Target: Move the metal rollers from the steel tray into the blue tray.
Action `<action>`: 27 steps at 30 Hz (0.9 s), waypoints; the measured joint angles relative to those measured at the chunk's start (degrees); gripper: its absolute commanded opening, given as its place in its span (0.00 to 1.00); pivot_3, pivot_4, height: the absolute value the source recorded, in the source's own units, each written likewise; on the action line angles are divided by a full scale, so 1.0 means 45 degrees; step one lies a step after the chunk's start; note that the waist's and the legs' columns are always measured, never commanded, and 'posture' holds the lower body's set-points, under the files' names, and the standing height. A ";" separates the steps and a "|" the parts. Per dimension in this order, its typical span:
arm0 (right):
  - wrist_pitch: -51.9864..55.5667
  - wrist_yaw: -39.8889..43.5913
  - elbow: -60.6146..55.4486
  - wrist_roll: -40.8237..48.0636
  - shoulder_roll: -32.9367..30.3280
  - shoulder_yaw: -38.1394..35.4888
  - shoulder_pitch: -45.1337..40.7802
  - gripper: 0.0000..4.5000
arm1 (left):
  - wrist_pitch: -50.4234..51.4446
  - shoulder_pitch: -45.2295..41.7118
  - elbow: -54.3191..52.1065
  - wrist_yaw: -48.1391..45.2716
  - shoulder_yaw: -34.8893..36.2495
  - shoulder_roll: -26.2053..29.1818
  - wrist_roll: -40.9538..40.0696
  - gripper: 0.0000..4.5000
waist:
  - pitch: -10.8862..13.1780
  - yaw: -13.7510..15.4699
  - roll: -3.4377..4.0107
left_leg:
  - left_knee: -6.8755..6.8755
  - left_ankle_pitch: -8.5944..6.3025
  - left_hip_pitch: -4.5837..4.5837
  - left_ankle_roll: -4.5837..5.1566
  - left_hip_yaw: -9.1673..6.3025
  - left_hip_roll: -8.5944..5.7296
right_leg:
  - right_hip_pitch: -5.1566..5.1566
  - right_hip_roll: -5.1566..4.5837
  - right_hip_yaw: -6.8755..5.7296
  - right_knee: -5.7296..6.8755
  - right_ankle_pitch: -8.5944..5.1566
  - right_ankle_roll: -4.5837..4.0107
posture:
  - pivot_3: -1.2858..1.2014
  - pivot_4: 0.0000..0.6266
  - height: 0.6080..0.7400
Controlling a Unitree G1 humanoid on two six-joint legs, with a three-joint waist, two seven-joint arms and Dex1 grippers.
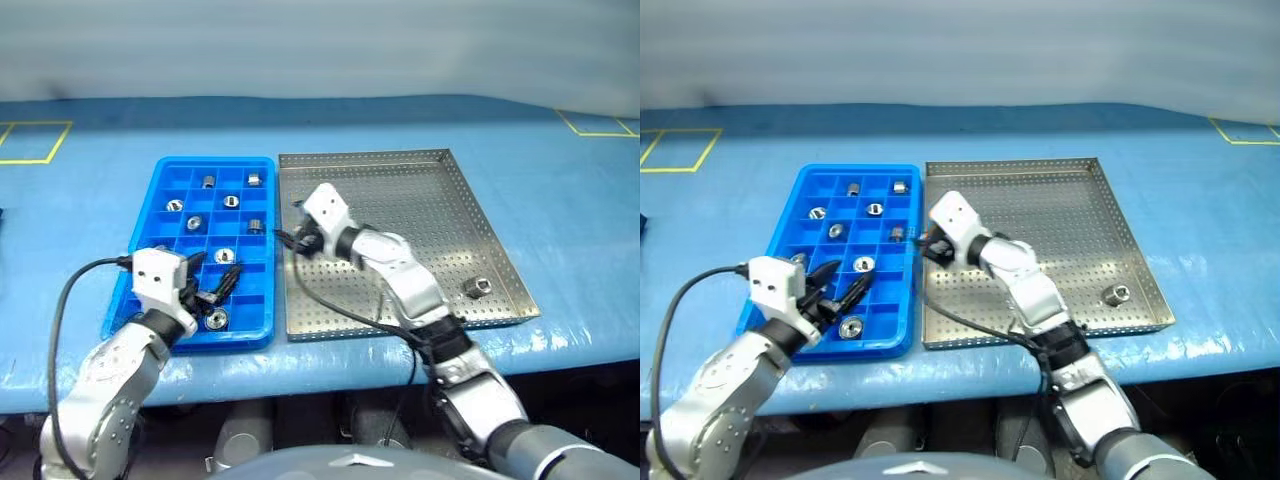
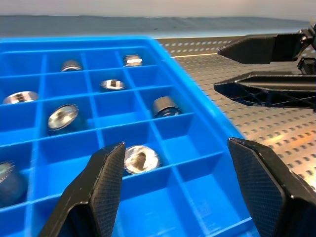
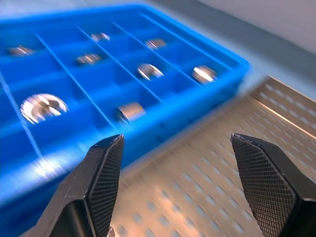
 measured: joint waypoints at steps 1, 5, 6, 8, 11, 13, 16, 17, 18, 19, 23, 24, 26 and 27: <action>0.0538 -0.0129 -0.0610 -0.0129 -0.0623 -0.0278 0.0387 0.81 | -0.0108 -0.0331 0.0229 -0.0102 -0.0276 -0.0102 0.0021 0.80 | 0.0005 -0.0009 0.0011 | 0.0001 0.0000 -0.0002 0.0000 0.0000 -0.0001 | 0.0000 0.0001 0.0002 -0.0003 0.0000 0.0000 | 0.51 0.24 1.00; 0.2239 -0.0724 -0.2037 -0.0937 -0.2654 -0.1503 0.1277 0.81 | -0.0448 -0.0932 0.0795 -0.0380 -0.0797 -0.0180 0.0175 0.80 | 0.0005 -0.0392 0.0029 | -0.0009 -0.0002 0.0002 0.0003 0.0012 0.0002 | -0.0005 0.0011 0.0027 -0.0005 0.0000 0.0004 | 0.49 0.24 1.00; 0.2624 -0.0920 -0.2168 -0.1146 -0.2992 -0.1779 0.1486 0.81 | -0.0520 -0.1077 0.0994 -0.0448 -0.0914 -0.0256 0.0210 0.80 | 0.0004 -0.0509 0.0029 | -0.0008 -0.0002 0.0007 0.0003 0.0014 0.0007 | -0.0002 0.0018 0.0033 -0.0006 0.0001 0.0005 | 0.48 0.24 1.00; 0.3122 -0.1155 -0.2274 -0.1488 -0.3457 -0.1955 0.1884 0.81 | -0.0654 -0.1199 0.1328 -0.0538 -0.1123 -0.0416 0.0263 0.80 | 0.0001 -0.0683 0.0034 | -0.0008 -0.0003 0.0010 0.0004 0.0016 0.0009 | -0.0003 0.0027 0.0041 -0.0003 0.0000 0.0007 | 0.48 0.24 1.00; 0.4029 -0.1326 -0.2843 -0.1801 -0.3857 -0.2007 0.2791 0.81 | -0.0711 -0.1329 0.1739 -0.0723 -0.1513 -0.0423 0.0288 0.80 | 0.0001 -0.0897 0.0034 | -0.0004 -0.0002 0.0006 0.0004 0.0012 0.0011 | -0.0004 0.0032 0.0044 -0.0001 -0.0021 0.0054 | 0.48 0.24 1.00; 0.4456 -0.1319 -0.3201 -0.1838 -0.3994 -0.2006 0.3161 0.81 | -0.0740 -0.1439 0.1738 -0.0862 -0.1564 -0.0422 0.0284 0.80 | 0.0001 -0.1021 0.0036 | 0.0002 -0.0002 0.0010 0.0005 0.0026 0.0009 | -0.0004 0.0032 0.0064 -0.0001 -0.0004 0.0097 | 0.48 0.24 1.00; 0.4863 -0.1286 -0.3775 -0.1887 -0.4279 -0.2004 0.3746 0.81 | -0.0798 -0.1498 0.1737 -0.0879 -0.1531 -0.0398 0.0284 0.80 | 0.0001 -0.1089 0.0035 | 0.0021 -0.0002 0.0013 0.0009 0.0036 0.0006 | 0.0001 0.0031 0.0078 -0.0005 -0.0009 0.0103 | 0.47 0.24 1.00; 0.4922 -0.1291 -0.3823 -0.1932 -0.4379 -0.2001 0.3892 0.81 | -0.0802 -0.1469 0.1737 -0.0879 -0.1508 -0.0386 0.0286 0.80 | 0.0001 -0.1089 0.0034 | 0.0027 -0.0001 0.0012 0.0010 0.0037 0.0005 | 0.0002 0.0030 0.0079 -0.0006 -0.0010 0.0105 | 0.47 0.24 1.00; 0.5037 -0.1315 -0.3835 -0.1980 -0.4489 -0.2001 0.3966 0.81 | -0.0801 -0.1438 0.1737 -0.0879 -0.1493 -0.0374 0.0288 0.80 | 0.0002 -0.1094 0.0034 | 0.0034 0.0001 0.0011 0.0014 0.0047 0.0005 | 0.0001 0.0030 0.0089 -0.0006 -0.0007 0.0110 | 0.47 0.24 1.00; 0.5111 -0.1374 -0.3895 -0.2046 -0.4632 -0.2039 0.4054 0.81 | -0.0802 -0.1399 0.1736 -0.0883 -0.1493 -0.0373 0.0287 0.80 | 0.0002 -0.1095 0.0034 | 0.0034 0.0005 0.0013 0.0021 0.0056 0.0002 | 0.0001 0.0026 0.0097 -0.0006 -0.0005 0.0115 | 0.47 0.24 1.00; 0.5417 -0.1504 -0.4107 -0.2091 -0.4744 -0.2462 0.4273 0.81 | -0.0801 -0.1283 0.1736 -0.0886 -0.1486 -0.0366 0.0287 0.80 | 0.0001 -0.1100 0.0031 | 0.0036 0.0009 0.0016 0.0027 0.0059 0.0003 | 0.0002 0.0028 0.0098 -0.0004 -0.0003 0.0119 | 0.47 0.24 1.00; 0.5466 -0.1529 -0.4091 -0.2091 -0.4745 -0.2484 0.4315 0.81 | -0.0801 -0.1273 0.1736 -0.0885 -0.1486 -0.0366 0.0287 0.80 | 0.0001 -0.1102 0.0031 | 0.0035 0.0009 0.0017 0.0028 0.0059 0.0003 | 0.0001 0.0028 0.0099 -0.0004 -0.0003 0.0119 | 0.47 0.24 1.00; 0.5654 -0.1580 -0.3990 -0.2087 -0.4733 -0.2484 0.4357 0.81 | -0.0801 -0.1275 0.1737 -0.0885 -0.1486 -0.0366 0.0287 0.80 | 0.0001 -0.1109 0.0031 | 0.0035 0.0009 0.0015 0.0028 0.0060 0.0003 | 0.0000 0.0029 0.0100 -0.0004 -0.0003 0.0118 | 0.47 0.24 1.00; 0.5701 -0.1631 -0.3902 -0.2074 -0.4689 -0.2500 0.4357 0.81 | -0.0801 -0.1275 0.1736 -0.0885 -0.1486 -0.0366 0.0290 0.80 | 0.0001 -0.1117 0.0031 | 0.0034 0.0009 0.0015 0.0028 0.0061 0.0003 | 0.0000 0.0029 0.0102 -0.0004 -0.0002 0.0118 | 0.47 0.24 1.00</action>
